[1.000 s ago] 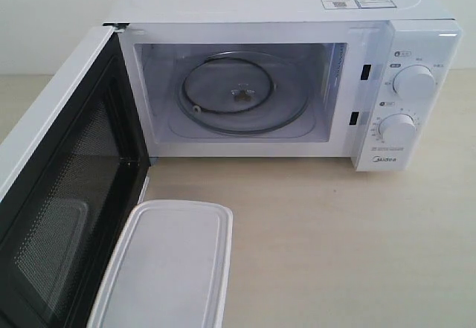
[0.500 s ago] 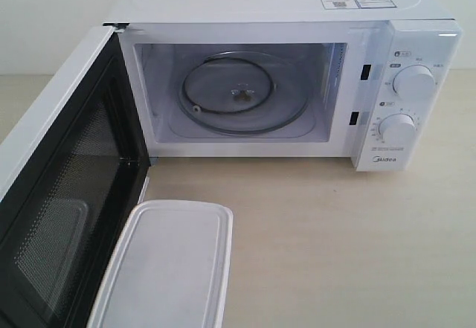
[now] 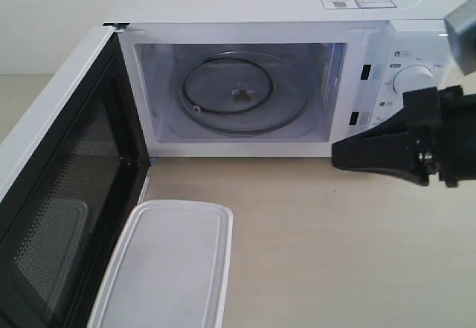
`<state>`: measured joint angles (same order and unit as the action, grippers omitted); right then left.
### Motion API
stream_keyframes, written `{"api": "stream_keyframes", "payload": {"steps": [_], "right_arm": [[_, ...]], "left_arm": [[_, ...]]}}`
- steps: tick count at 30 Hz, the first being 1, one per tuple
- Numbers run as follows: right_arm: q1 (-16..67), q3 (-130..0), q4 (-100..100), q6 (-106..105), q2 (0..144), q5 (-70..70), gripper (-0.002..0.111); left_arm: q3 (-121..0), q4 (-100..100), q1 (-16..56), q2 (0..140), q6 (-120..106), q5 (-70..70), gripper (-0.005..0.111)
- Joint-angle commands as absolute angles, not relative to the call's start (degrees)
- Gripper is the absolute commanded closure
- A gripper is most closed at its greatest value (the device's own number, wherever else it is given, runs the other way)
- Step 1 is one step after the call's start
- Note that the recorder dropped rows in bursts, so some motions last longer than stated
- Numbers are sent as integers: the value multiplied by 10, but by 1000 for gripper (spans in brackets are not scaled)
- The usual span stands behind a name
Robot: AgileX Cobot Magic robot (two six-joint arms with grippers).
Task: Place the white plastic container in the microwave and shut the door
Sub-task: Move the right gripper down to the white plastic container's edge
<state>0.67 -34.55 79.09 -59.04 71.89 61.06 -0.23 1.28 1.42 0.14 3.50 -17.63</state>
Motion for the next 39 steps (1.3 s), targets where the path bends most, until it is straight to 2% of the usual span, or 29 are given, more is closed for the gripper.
{"api": "stream_keyframes", "payload": {"steps": [1, 7, 15, 19, 23, 26, 34, 39], "right_arm": [[7, -304, 914, -716, 807, 656, 108], [28, -291, 933, -770, 901, 647, 108], [180, -305, 999, -846, 980, 567, 107], [208, -316, 999, -815, 995, 504, 94], [211, -316, 999, -796, 1001, 503, 69], [211, -316, 999, -784, 1001, 492, 54], [212, -332, 999, -736, 1001, 495, 53], [260, -362, 999, -711, 1001, 459, 53]], "left_arm": [[0, 13, 12, 0, 34, -174, 102], [0, 13, 12, 0, 34, -174, 102], [0, 13, 12, 0, 34, -174, 102], [0, 13, 12, 0, 34, -174, 102], [0, 13, 12, 0, 34, -174, 102], [0, 13, 12, 0, 34, -174, 102], [0, 13, 12, 0, 34, -175, 102], [0, 13, 12, 0, 34, -175, 102]]}}
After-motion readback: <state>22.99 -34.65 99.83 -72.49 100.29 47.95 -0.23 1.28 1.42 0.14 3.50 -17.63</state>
